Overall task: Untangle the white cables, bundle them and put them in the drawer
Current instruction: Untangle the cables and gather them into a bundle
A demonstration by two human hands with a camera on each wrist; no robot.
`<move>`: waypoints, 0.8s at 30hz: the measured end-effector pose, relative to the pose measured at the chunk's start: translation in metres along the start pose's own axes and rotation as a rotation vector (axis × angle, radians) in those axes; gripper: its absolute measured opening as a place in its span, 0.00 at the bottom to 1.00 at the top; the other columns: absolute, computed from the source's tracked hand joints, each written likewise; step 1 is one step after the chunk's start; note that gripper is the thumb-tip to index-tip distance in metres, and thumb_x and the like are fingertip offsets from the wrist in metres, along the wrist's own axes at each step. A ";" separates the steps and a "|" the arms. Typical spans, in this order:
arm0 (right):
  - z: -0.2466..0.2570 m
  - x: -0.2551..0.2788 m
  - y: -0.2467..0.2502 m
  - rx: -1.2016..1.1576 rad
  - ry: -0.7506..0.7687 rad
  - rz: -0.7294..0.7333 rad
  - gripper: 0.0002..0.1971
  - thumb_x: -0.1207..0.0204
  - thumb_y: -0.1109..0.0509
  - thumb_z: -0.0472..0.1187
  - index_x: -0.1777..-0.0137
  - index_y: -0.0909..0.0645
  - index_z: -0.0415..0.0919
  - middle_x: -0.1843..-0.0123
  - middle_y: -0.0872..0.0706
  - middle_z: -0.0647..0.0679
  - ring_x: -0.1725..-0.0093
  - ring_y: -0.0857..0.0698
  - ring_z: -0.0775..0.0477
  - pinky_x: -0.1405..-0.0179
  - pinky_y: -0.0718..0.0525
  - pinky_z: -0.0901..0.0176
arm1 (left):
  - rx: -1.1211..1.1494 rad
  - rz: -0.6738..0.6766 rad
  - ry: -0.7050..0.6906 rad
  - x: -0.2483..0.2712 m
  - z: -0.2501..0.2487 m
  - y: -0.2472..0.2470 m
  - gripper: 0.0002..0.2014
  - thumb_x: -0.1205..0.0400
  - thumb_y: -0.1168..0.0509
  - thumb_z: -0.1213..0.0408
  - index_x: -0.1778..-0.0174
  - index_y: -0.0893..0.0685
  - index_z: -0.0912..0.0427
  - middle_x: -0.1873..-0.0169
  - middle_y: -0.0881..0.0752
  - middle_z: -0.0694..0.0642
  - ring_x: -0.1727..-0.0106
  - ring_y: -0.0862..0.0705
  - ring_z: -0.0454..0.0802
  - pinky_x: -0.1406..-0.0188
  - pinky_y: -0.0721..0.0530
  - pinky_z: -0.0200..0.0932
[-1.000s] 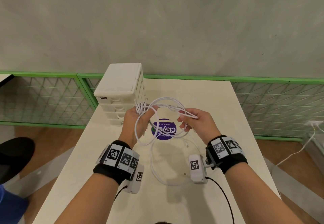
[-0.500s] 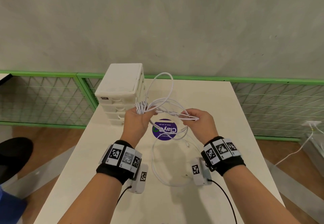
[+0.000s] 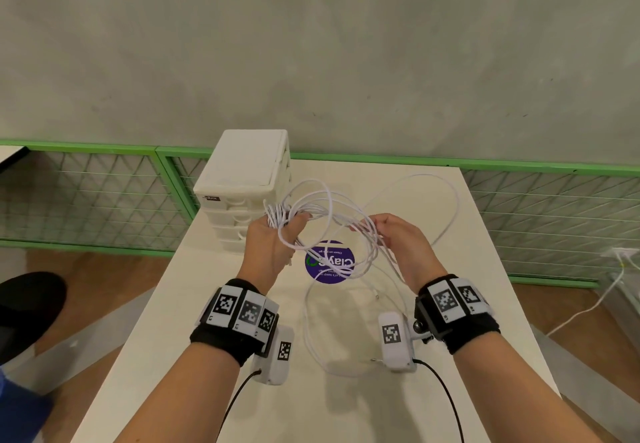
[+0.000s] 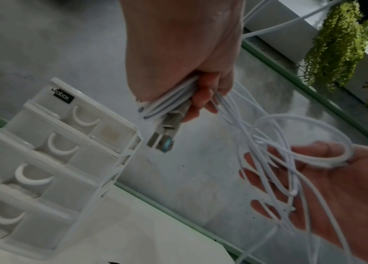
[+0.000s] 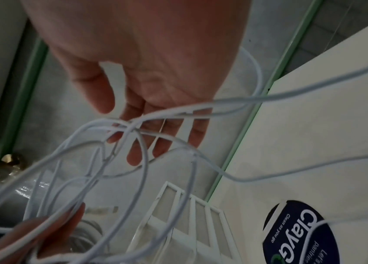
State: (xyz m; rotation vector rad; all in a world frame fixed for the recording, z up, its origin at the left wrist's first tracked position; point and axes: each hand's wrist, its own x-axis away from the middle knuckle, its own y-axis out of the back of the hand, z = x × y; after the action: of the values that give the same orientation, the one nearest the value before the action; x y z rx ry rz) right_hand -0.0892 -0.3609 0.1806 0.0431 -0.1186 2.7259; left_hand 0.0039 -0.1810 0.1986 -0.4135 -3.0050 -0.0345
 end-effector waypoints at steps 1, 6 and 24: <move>0.002 0.000 -0.002 0.009 0.010 -0.013 0.11 0.25 0.34 0.41 0.55 0.16 0.32 0.50 0.10 0.39 0.50 0.14 0.49 0.47 0.21 0.62 | 0.067 0.027 0.008 0.001 0.000 -0.002 0.06 0.20 0.32 0.69 0.63 0.19 0.61 0.80 0.18 0.48 0.78 0.20 0.44 0.79 0.21 0.35; 0.005 -0.004 -0.005 -0.031 0.058 0.013 0.04 0.23 0.34 0.28 0.57 0.21 0.37 0.59 0.11 0.41 0.58 0.12 0.52 0.56 0.19 0.70 | 0.086 0.062 -0.019 -0.002 0.002 -0.010 0.01 0.21 0.30 0.70 0.57 0.13 0.64 0.82 0.20 0.44 0.83 0.26 0.40 0.83 0.28 0.32; 0.003 -0.014 0.008 0.284 0.169 0.076 0.25 0.25 0.31 0.27 0.38 0.21 0.58 0.55 0.15 0.54 0.56 0.19 0.55 0.48 0.19 0.67 | 0.003 0.155 -0.022 -0.003 -0.001 -0.014 0.13 0.18 0.34 0.64 0.58 0.15 0.73 0.86 0.27 0.53 0.85 0.30 0.47 0.82 0.30 0.39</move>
State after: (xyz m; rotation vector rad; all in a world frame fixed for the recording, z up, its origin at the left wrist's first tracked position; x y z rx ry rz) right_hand -0.0800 -0.3739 0.1826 -0.1127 0.3218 2.7862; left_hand 0.0028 -0.1953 0.1994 -0.6494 -2.9830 -0.0125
